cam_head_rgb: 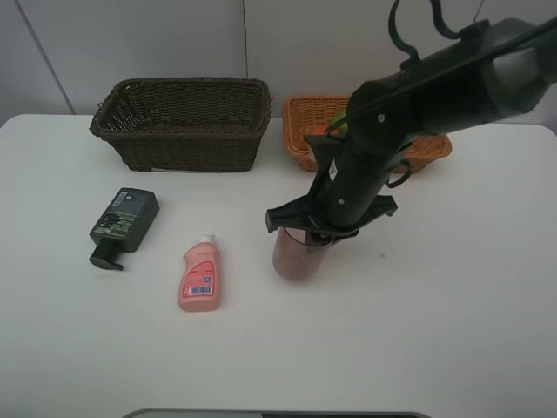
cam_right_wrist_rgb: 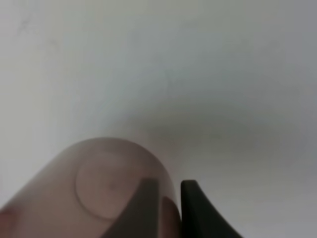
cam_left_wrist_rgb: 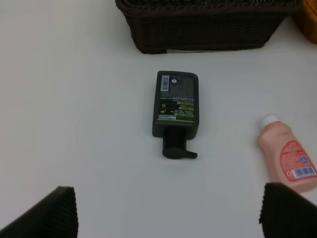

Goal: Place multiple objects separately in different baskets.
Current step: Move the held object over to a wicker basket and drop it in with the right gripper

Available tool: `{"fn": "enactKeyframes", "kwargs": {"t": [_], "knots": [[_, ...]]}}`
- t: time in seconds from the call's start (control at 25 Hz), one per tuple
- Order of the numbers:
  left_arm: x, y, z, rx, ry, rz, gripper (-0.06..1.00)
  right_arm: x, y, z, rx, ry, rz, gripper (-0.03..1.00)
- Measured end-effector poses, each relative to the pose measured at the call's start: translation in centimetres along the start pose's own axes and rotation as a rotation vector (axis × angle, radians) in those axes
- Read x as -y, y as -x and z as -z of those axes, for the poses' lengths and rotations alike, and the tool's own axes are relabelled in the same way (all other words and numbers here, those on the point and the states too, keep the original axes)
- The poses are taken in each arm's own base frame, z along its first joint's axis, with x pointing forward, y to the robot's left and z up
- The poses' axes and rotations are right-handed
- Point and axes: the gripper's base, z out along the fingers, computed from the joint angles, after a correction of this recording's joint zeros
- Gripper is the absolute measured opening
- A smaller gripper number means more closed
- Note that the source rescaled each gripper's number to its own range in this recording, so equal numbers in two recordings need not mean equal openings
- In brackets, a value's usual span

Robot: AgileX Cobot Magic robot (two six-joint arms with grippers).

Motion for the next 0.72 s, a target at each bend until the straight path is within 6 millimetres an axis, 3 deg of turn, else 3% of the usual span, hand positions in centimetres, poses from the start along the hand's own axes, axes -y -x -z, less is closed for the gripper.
{"fn": "enactKeyframes", "kwargs": {"t": [0.28, 0.6, 0.72], "knots": [[0.0, 0.0, 0.0, 0.000, 0.000, 0.000, 0.84, -0.2, 0.9, 2.6, 0.057, 0.006, 0.021, 0.00], [0.0, 0.0, 0.0, 0.000, 0.000, 0.000, 0.84, -1.4, 6.6, 8.8, 0.239, -0.048, 0.104, 0.00], [0.0, 0.0, 0.0, 0.000, 0.000, 0.000, 0.84, -2.1, 9.0, 10.3, 0.312, -0.057, 0.117, 0.00]]}}
